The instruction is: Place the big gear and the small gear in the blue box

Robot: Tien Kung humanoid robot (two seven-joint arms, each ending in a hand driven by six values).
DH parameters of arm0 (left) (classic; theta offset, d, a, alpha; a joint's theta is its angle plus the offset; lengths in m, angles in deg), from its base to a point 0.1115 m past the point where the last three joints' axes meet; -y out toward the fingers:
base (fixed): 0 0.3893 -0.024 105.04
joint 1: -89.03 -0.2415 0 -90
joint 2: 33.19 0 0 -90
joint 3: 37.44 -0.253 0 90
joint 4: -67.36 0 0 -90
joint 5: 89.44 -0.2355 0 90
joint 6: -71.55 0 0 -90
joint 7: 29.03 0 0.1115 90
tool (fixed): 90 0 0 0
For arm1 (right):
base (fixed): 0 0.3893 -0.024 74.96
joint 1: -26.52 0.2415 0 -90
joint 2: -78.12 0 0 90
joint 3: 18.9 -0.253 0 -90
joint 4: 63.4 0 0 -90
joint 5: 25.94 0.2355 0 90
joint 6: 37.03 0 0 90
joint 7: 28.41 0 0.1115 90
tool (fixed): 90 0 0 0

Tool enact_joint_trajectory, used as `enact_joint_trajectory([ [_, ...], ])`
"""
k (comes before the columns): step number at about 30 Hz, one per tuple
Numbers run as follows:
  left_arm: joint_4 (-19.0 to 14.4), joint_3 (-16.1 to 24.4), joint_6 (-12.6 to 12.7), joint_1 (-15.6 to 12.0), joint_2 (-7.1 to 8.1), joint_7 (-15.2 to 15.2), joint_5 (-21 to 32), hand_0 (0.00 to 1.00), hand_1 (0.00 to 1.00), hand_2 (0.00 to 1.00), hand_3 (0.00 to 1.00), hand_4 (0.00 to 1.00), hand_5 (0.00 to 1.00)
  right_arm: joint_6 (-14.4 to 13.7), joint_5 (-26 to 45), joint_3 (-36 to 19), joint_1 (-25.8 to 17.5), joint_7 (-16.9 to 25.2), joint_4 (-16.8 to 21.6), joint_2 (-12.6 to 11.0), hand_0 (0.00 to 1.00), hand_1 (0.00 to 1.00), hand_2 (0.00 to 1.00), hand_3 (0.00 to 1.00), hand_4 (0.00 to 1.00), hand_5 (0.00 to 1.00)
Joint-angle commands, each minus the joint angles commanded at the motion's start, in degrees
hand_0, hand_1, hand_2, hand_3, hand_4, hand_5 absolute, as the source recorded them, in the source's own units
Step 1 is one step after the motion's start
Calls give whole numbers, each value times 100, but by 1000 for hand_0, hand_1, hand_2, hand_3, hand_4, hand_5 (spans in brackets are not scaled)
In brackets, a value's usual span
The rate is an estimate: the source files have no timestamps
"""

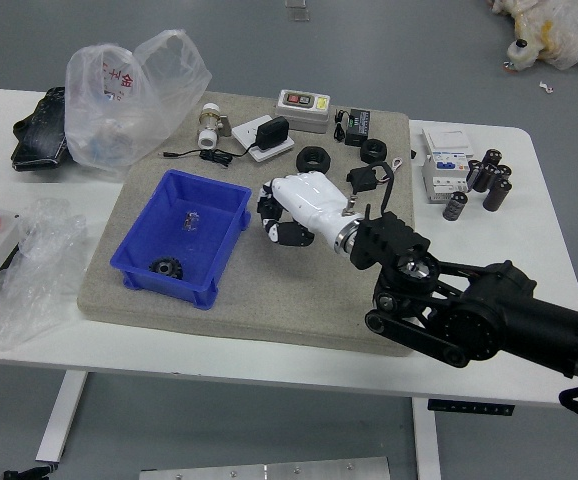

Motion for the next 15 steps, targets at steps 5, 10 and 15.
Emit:
enact_joint_trajectory([
  [5,-27,78,-55,13,-9,84,-148,648,613,612,652,739,485,237,-280,253,170,-199,280,433,264,382,505,515,84,89],
  [10,-75,260,-172,44,9,243,-485,648,612,611,650,743,481,363,-406,401,203,-602,0,667,545,855,986,998,738,337],
  [15,-96,407,-209,38,23,341,-647,647,612,609,642,741,475,371,-428,444,183,-754,-173,741,566,932,998,998,790,391],
])
